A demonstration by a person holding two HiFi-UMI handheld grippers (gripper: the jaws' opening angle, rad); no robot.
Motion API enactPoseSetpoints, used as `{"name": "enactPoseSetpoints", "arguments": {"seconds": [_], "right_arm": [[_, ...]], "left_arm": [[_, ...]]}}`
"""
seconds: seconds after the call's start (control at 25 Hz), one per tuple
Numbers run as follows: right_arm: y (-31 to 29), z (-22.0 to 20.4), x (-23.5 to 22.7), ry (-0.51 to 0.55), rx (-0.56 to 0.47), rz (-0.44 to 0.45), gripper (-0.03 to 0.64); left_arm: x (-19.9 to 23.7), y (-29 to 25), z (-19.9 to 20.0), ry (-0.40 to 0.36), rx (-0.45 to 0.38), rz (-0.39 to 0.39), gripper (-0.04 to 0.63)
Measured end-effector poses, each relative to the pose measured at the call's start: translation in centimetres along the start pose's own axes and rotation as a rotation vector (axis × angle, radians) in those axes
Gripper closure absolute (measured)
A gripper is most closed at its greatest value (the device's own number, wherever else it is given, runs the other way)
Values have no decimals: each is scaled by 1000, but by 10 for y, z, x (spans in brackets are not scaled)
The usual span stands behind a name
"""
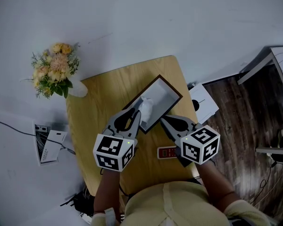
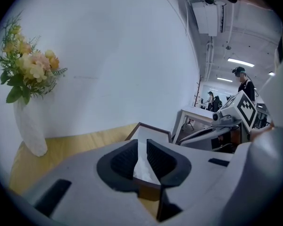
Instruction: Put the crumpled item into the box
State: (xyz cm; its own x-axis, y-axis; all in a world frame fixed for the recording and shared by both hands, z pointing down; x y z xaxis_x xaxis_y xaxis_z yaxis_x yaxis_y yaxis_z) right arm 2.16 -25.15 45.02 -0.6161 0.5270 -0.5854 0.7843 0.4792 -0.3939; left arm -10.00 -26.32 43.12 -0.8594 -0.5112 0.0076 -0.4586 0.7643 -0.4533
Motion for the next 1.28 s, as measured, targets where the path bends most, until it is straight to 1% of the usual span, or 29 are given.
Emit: {"name": "enactPoseSetpoints", "arguments": {"seconds": [0.12,0.28,0.48,0.64,1.0,1.28], "right_arm": [[3,-2,4,5,-3,0,586],[8,-4,10,8,-11,-4,586],[14,-9,19,14,-17,-6,586],[18,-12,26,20,-21,-10,586],[26,-17,37,24,-44,-28,586],[34,-19,48,36,-73,-34,586]], "left_arm": [[-2,7,-3,24,-5,-5,534],[-6,17,-8,33,-9,-10,546],[-11,28,-9,70,-31,-39,558],[-14,36,-12,64,-27,-32,563],[-19,51,-21,77,-13,-29,572],[-27,65,-32,119,0,-23,572]]}}
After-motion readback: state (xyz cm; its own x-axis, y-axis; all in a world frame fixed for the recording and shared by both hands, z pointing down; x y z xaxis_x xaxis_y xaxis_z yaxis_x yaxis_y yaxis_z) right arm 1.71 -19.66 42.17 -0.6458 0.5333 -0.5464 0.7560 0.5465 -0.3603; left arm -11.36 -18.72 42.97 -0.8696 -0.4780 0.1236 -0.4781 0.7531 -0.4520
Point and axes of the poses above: the fingertips, and each gripper's own axes: y backward along the fingers, x to its left, z out of its top, the point moved 3 cm from there along y, backward along the fingers, and after that the axes turned 8 degrees about -y, right-handed, at the moved point
